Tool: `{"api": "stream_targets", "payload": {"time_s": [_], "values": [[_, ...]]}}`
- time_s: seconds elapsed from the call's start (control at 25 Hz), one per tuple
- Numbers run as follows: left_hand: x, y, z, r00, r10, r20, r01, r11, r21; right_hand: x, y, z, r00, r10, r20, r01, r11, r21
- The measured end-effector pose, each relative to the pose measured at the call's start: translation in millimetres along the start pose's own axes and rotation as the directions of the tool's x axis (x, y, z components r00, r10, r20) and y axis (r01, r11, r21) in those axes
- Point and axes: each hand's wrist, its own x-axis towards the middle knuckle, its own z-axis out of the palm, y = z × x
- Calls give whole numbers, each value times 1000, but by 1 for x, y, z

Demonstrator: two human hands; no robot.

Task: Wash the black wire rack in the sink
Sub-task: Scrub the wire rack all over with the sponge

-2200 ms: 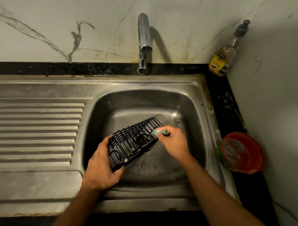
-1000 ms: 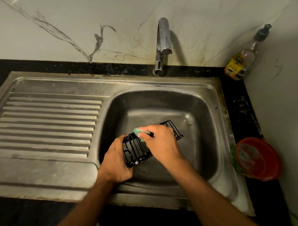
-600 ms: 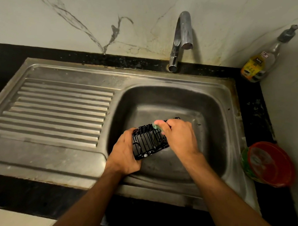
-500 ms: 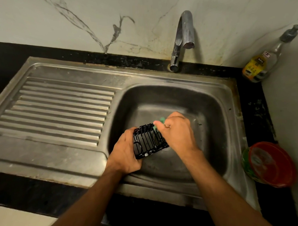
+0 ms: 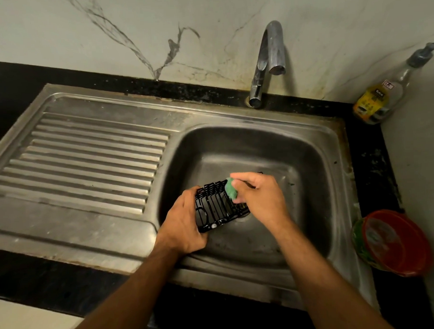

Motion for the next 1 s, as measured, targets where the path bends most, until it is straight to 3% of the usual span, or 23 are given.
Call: {"api": "stream_targets", "payload": {"time_s": [0.08, 0.12, 0.2, 0.32, 0.44, 0.56, 0.76, 0.92, 1.0], "values": [[0, 0, 0, 1000, 6, 8, -5, 1000, -5, -1, -3, 4, 998, 62, -32, -53, 972, 230], [0, 0, 0, 1000, 7, 11, -7, 1000, -9, -2, -5, 7, 996, 75, -55, -58, 963, 262], [0, 0, 0, 1000, 1, 13, -1, 1000, -15, -6, -5, 11, 996, 58, -75, -45, 985, 165], [-1, 1, 0, 1000, -4, 10, 5, 1000, -18, -9, -7, 4, 1000, 23, 4, -22, 991, -136], [-1, 1, -1, 999, -2, 38, 2, 1000, -10, -8, -11, -2, 999, 16, 39, -1, 931, -365], [-1, 1, -1, 999, 3, 35, -3, 1000, 0, -10, -16, 0, 995, -86, 52, 101, 834, -542], [0, 1, -1, 999, 1, 39, -1, 1000, -4, -18, -16, 10, 995, -89, 37, 95, 834, -543], [-3, 4, -2, 993, 94, 69, -97, 995, 36, -27, -12, -1, 997, 16, 75, 27, 841, -540], [-3, 3, -2, 988, 137, 72, -140, 989, 43, -29, -9, -4, 995, -22, 100, 77, 807, -586]]}}
